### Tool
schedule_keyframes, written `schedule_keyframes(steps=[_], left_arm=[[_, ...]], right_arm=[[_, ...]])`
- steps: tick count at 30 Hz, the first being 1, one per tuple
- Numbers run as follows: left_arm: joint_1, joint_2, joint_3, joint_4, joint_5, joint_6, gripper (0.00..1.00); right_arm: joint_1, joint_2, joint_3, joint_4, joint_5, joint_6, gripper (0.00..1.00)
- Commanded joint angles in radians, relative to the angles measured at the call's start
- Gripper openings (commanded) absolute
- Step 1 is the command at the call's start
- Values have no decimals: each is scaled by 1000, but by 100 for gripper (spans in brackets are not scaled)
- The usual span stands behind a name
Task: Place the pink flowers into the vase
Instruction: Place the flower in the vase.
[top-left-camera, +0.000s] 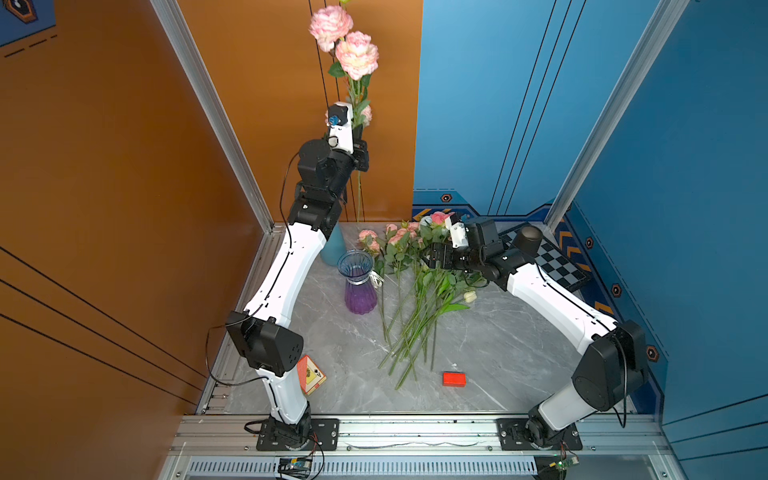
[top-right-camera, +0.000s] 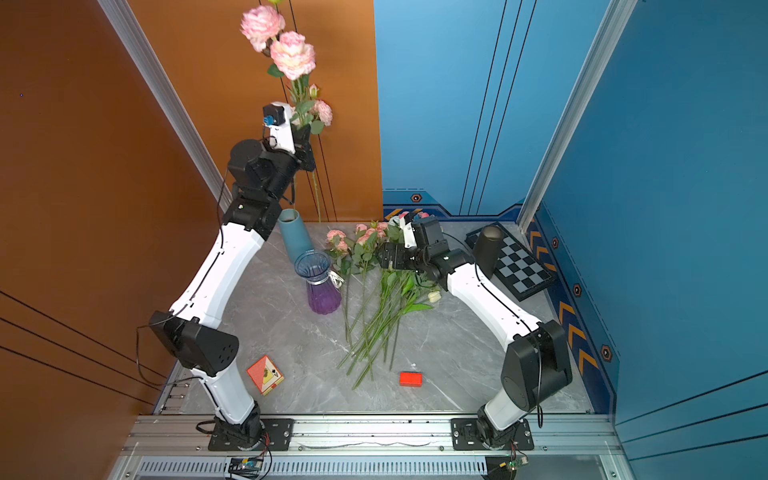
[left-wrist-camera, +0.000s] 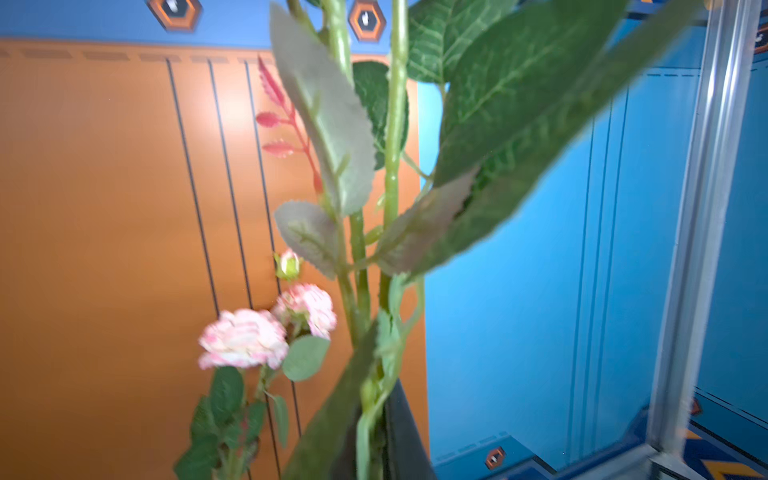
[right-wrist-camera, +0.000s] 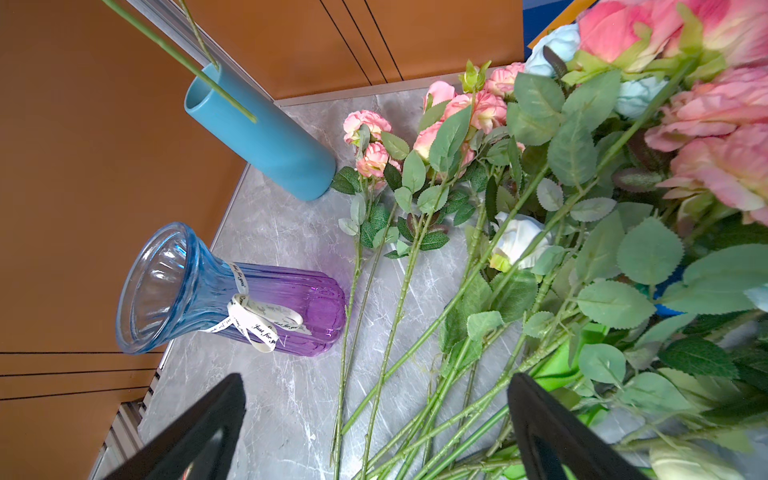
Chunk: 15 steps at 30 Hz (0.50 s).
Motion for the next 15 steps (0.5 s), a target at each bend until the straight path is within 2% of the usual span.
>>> schedule_keyframes(steps=[1,8,15], left_arm=[[53,-36,67,66,-61,52,0],[126,-42,59,95,-64,18,0],[176,-67,-58,133,-59,-14,0]], right_arm=[[13,23,15,-6,-19,-7,100],[33,56,39,-9,-22,-5,100],[41,81,62,-16,-26,-5,100]])
